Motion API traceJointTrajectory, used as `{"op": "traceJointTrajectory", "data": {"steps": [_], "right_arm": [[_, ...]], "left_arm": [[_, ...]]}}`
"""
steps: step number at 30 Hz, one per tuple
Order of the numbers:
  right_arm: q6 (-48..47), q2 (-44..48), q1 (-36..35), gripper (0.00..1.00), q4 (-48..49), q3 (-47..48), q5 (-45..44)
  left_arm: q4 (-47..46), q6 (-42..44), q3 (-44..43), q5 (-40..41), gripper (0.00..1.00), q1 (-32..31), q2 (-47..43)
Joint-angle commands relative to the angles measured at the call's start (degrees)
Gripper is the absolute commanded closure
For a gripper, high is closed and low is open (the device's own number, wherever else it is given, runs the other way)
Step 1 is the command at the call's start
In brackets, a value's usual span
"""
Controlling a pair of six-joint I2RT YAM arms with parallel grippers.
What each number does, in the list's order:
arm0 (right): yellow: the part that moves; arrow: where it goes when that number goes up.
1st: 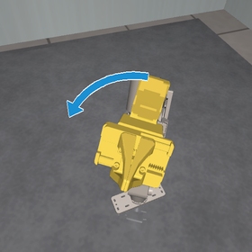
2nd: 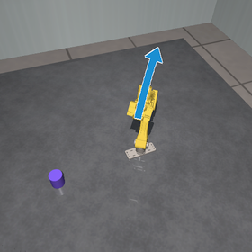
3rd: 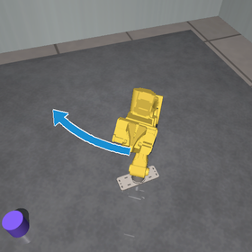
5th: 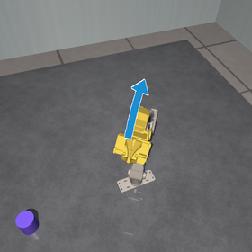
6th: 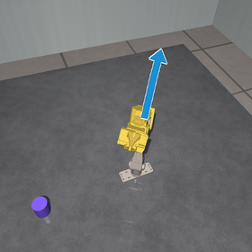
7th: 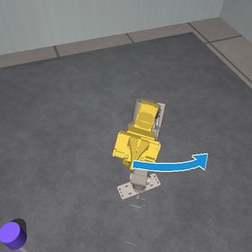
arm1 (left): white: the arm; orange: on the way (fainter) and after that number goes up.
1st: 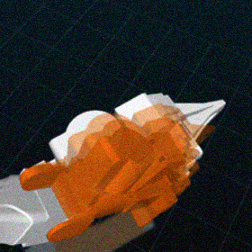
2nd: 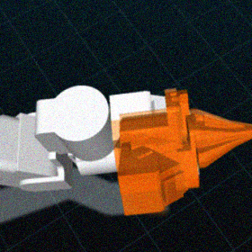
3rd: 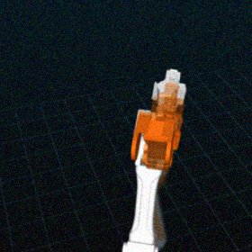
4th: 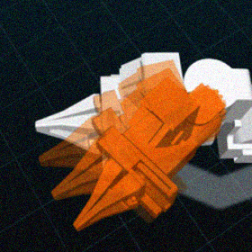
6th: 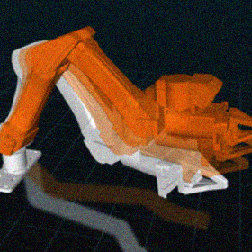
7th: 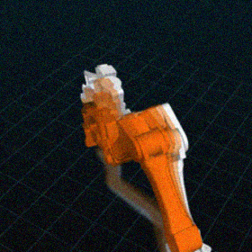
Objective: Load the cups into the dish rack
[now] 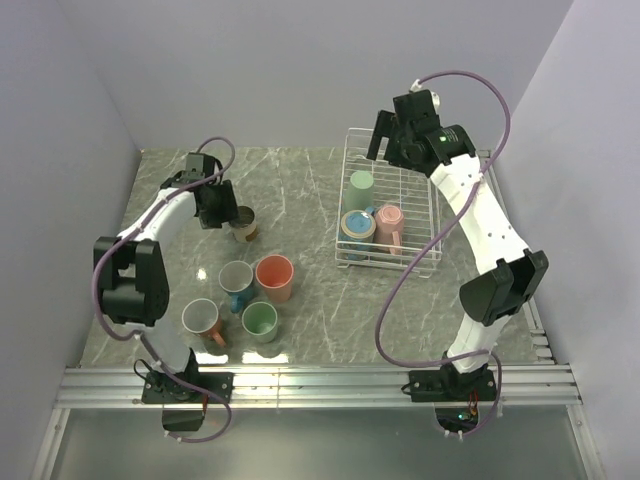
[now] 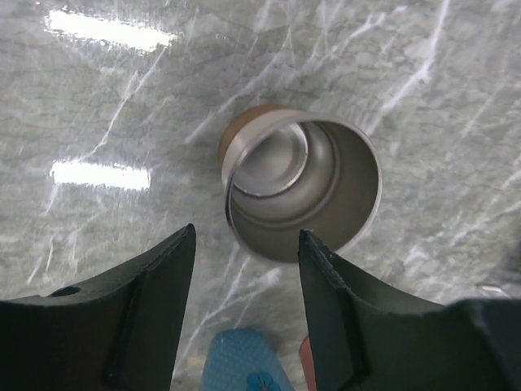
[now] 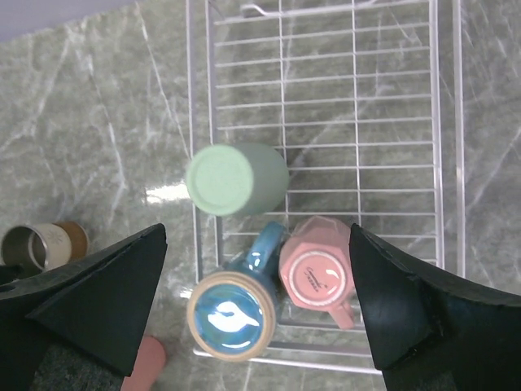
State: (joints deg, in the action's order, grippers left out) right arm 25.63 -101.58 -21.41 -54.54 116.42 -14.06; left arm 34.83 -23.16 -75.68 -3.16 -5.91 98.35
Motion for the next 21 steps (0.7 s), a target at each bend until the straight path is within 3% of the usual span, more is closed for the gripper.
{"op": "traceJointTrajectory", "data": {"steps": [1,4,10,16,21], "right_arm": [[-0.49,3.84,0.66,0.0,1.89,-4.08,-0.18],[0.12,4.9,1.63,0.0,2.69,-6.9,1.14],[0.83,6.04,2.86,0.0,3.92,-8.67,3.43],[1.18,7.27,5.23,0.0,5.06,-7.79,9.21],[3.54,9.56,7.61,0.0,12.26,-10.16,27.65]], "left_arm": [[-2.4,1.27,-2.63,-0.18,0.43,0.2,2.63],[-2.22,1.97,-4.82,-0.27,0.55,0.2,5.8],[-1.78,2.59,-8.86,-2.46,1.0,0.46,9.23],[0.33,0.66,-15.19,-5.01,1.0,0.81,7.3],[-5.81,-4.52,-18.45,-18.15,1.0,0.9,3.36]]}}
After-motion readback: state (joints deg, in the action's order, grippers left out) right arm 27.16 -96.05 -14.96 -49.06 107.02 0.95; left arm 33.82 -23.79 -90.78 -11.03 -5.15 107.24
